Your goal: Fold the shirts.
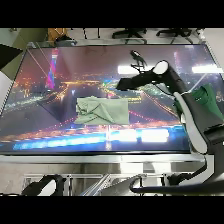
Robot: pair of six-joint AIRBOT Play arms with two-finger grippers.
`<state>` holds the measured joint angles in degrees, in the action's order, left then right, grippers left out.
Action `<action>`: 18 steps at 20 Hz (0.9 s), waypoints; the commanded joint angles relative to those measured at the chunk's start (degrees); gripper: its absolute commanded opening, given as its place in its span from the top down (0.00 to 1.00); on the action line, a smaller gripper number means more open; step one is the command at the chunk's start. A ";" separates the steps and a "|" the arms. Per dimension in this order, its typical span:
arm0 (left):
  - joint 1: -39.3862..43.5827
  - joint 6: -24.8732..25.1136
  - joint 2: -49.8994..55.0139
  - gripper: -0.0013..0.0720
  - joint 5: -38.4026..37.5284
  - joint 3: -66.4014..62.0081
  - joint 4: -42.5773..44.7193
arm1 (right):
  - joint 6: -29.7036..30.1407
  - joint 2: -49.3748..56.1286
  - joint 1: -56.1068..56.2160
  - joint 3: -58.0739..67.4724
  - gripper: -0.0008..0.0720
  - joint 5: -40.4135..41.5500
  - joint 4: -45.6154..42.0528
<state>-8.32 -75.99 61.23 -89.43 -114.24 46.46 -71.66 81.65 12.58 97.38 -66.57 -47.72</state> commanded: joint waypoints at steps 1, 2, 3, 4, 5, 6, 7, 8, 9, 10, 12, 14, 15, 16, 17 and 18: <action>-0.04 -0.13 -0.04 0.97 -0.17 0.00 0.00 | -4.26 1.01 -4.85 -3.37 0.09 -6.80 -3.72; -0.04 -0.13 -0.04 0.97 -0.17 0.00 0.00 | -4.26 1.97 -4.79 -4.22 0.09 -6.49 -3.52; -0.04 -0.13 -0.04 0.97 -0.17 0.00 0.02 | -4.26 3.26 -4.44 -4.70 0.09 -6.29 -3.52; -0.04 -0.13 -0.04 0.97 -0.20 0.00 0.02 | -4.26 4.74 -3.98 -4.76 0.09 -6.34 -3.50; -0.04 -0.13 -0.04 0.97 -0.22 0.00 0.02 | -4.26 6.29 -3.41 -4.81 0.09 -6.32 -3.50; -0.04 -0.13 -0.04 0.97 -0.24 0.00 0.02 | -4.24 7.80 -2.78 -4.85 0.09 -6.36 -3.45; -0.04 -0.13 -0.04 0.97 -0.22 0.00 0.00 | -4.26 9.33 -1.92 -4.94 0.09 -6.32 -3.52; -0.04 -0.15 -0.04 0.97 -0.22 0.00 0.00 | -4.26 10.86 -1.16 -4.94 0.09 -6.34 -3.48; -0.04 -0.13 -0.04 0.97 -0.22 0.00 0.02 | -4.26 12.39 -0.33 -4.94 0.09 -6.34 -3.48; -0.04 -0.15 -0.04 0.97 -0.22 0.00 0.00 | -4.22 13.64 0.46 -4.94 0.10 -6.34 -3.45; -0.04 -0.13 -0.04 0.97 -0.22 0.00 0.00 | -2.19 15.28 2.05 -4.94 0.10 -6.40 -0.44; -0.04 -0.15 -0.04 0.97 -0.24 0.00 0.00 | 0.61 15.50 3.30 -4.92 0.12 -6.38 5.07; -0.04 -0.15 -0.04 0.97 -0.22 0.00 0.00 | 2.64 15.19 3.54 -4.90 0.35 -6.64 8.26; -0.04 -0.15 -0.04 0.97 -0.22 0.00 0.00 | 5.14 14.73 3.52 -4.87 0.59 -7.58 11.72; -0.04 -0.15 -0.04 0.97 -0.20 -0.02 0.00 | 7.32 14.05 3.34 -4.61 0.84 -8.74 14.86; -0.04 -0.13 -0.04 0.97 -0.20 0.00 0.00 | 8.48 12.81 2.95 -3.65 0.95 -9.64 16.61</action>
<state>-8.32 -76.20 61.23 -89.65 -114.24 46.44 -68.64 95.98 15.46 92.64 -73.73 -41.08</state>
